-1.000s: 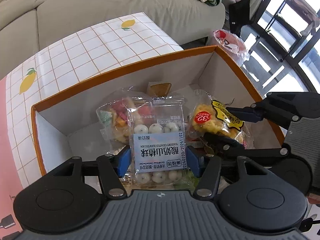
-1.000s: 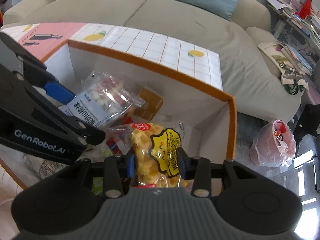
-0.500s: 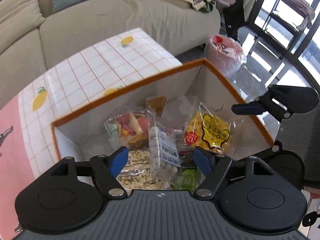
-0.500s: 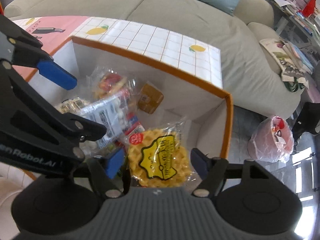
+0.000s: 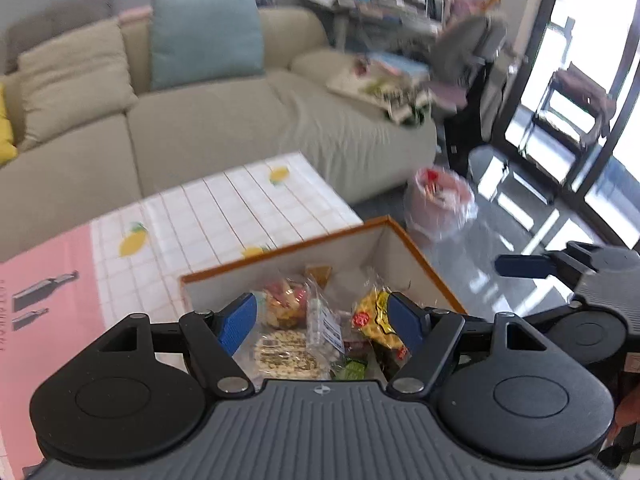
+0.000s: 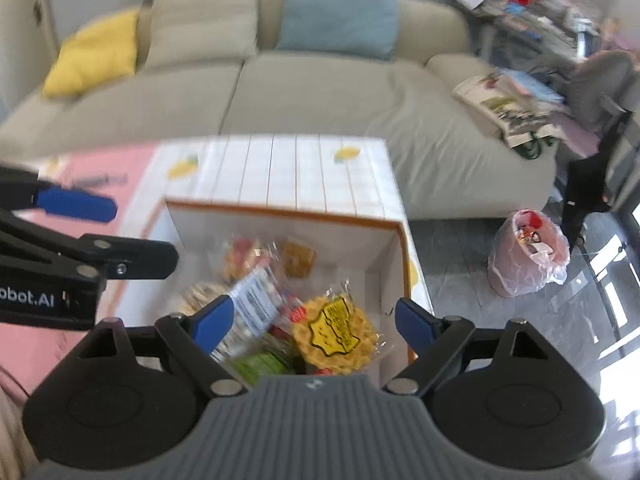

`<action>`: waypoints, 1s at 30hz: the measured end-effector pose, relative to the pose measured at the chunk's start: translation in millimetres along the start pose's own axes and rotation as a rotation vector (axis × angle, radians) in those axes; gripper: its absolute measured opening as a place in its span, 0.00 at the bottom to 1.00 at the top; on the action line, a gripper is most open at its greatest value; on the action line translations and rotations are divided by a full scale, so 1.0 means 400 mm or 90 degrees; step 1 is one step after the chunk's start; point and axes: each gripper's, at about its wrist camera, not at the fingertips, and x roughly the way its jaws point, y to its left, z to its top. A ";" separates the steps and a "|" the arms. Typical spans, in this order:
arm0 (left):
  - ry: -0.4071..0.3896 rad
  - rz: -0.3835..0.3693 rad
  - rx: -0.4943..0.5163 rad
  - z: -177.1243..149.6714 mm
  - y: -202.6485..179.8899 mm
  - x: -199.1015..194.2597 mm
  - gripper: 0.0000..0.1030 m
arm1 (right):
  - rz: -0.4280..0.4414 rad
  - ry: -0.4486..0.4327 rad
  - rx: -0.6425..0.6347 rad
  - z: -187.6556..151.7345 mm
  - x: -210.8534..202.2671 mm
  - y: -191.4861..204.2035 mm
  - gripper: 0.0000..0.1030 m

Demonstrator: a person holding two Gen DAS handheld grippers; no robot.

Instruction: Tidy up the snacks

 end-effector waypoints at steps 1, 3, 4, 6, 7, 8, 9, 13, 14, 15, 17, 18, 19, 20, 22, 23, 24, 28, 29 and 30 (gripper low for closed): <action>-0.017 0.007 0.002 -0.009 0.002 -0.027 0.85 | -0.005 -0.020 0.012 -0.006 -0.025 0.007 0.89; -0.047 0.024 0.010 -0.026 0.001 -0.075 0.85 | -0.015 -0.072 0.041 -0.023 -0.078 0.020 0.90; -0.063 0.038 0.015 -0.037 0.000 -0.099 0.85 | -0.019 -0.093 0.052 -0.033 -0.100 0.028 0.90; -0.100 0.071 0.031 -0.066 -0.006 -0.148 0.85 | -0.019 -0.134 0.073 -0.062 -0.146 0.047 0.90; -0.114 0.081 0.037 -0.079 -0.007 -0.165 0.85 | -0.020 -0.152 0.084 -0.078 -0.164 0.059 0.90; -0.124 0.090 0.041 -0.093 -0.009 -0.184 0.85 | -0.020 -0.170 0.094 -0.098 -0.184 0.074 0.92; -0.135 0.099 0.043 -0.111 -0.008 -0.202 0.85 | -0.017 -0.184 0.099 -0.115 -0.198 0.088 0.92; -0.148 0.114 0.039 -0.176 0.005 -0.239 0.85 | -0.016 -0.212 0.101 -0.183 -0.241 0.157 0.95; -0.148 0.120 0.043 -0.192 0.005 -0.243 0.85 | -0.016 -0.216 0.098 -0.196 -0.247 0.173 0.95; -0.152 0.128 0.047 -0.208 0.006 -0.248 0.85 | -0.018 -0.220 0.094 -0.209 -0.256 0.191 0.96; -0.161 0.150 0.047 -0.243 0.012 -0.259 0.85 | -0.028 -0.223 0.083 -0.233 -0.269 0.229 0.96; -0.163 0.155 0.049 -0.256 0.014 -0.262 0.85 | -0.034 -0.226 0.076 -0.243 -0.273 0.244 0.96; -0.164 0.162 0.050 -0.269 0.016 -0.264 0.85 | -0.043 -0.228 0.067 -0.255 -0.276 0.263 0.97; -0.164 0.167 0.049 -0.283 0.020 -0.269 0.85 | -0.046 -0.229 0.061 -0.266 -0.279 0.275 0.97; -0.162 0.180 0.043 -0.308 0.032 -0.271 0.85 | -0.051 -0.230 0.046 -0.288 -0.283 0.299 0.97; -0.158 0.186 0.037 -0.320 0.039 -0.271 0.85 | -0.059 -0.229 0.042 -0.295 -0.282 0.307 0.97; -0.148 0.191 0.029 -0.330 0.047 -0.266 0.85 | -0.066 -0.228 0.039 -0.302 -0.280 0.314 0.97; -0.118 0.180 -0.004 -0.374 0.091 -0.246 0.85 | -0.093 -0.219 0.033 -0.334 -0.266 0.331 0.97; -0.112 0.178 -0.012 -0.385 0.100 -0.243 0.85 | -0.099 -0.213 0.034 -0.340 -0.258 0.333 0.97; -0.103 0.178 -0.017 -0.391 0.108 -0.234 0.85 | -0.104 -0.206 0.037 -0.345 -0.250 0.335 0.97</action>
